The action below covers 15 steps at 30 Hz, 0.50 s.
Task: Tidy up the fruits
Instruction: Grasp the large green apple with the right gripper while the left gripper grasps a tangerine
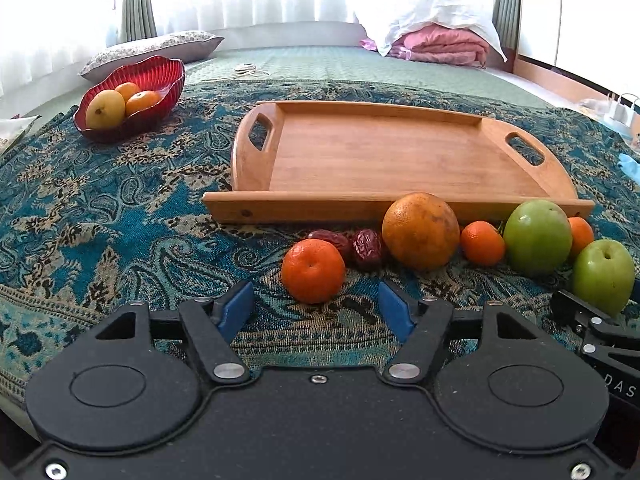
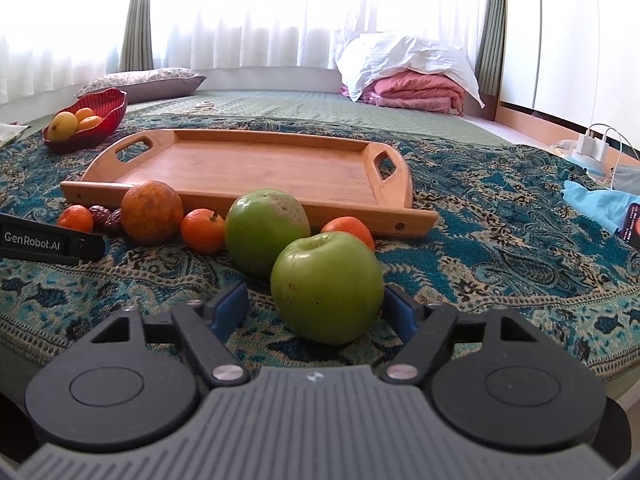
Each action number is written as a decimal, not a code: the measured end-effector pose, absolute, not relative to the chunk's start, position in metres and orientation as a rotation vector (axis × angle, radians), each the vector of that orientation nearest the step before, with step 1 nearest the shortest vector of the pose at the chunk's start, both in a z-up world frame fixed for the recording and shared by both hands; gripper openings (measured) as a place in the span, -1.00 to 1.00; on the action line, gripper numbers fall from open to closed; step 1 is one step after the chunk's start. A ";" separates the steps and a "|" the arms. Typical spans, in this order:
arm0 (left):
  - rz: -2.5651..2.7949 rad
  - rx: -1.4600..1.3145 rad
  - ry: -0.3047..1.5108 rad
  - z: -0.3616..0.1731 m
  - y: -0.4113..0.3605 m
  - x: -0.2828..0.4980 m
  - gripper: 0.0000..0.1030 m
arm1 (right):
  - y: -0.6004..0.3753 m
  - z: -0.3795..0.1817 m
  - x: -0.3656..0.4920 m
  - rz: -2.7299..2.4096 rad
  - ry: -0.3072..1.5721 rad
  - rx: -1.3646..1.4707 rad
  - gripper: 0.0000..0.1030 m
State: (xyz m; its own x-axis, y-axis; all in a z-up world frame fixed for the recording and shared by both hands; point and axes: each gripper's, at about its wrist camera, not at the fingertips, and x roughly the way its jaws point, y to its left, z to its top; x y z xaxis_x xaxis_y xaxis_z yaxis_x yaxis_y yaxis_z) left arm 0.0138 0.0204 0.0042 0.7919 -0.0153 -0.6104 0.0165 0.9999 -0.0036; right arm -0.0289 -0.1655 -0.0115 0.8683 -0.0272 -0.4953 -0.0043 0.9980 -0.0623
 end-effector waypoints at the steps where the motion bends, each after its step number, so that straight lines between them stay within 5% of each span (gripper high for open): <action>1: -0.017 -0.001 0.653 0.004 0.021 0.014 0.22 | -0.166 -0.012 -0.029 -0.016 0.518 -0.061 0.57; 15: -0.012 0.008 0.616 0.002 0.021 0.019 -0.36 | -0.166 -0.017 -0.026 -0.034 0.513 -0.064 0.40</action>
State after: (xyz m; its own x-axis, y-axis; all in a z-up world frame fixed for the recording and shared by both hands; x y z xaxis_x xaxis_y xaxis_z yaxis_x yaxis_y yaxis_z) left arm 0.0192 0.0213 0.0022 0.8162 -0.0088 -0.5777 0.0134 0.9999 0.0038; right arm -0.0258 -0.1663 -0.0169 0.8706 -0.0485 -0.4897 0.0163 0.9974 -0.0699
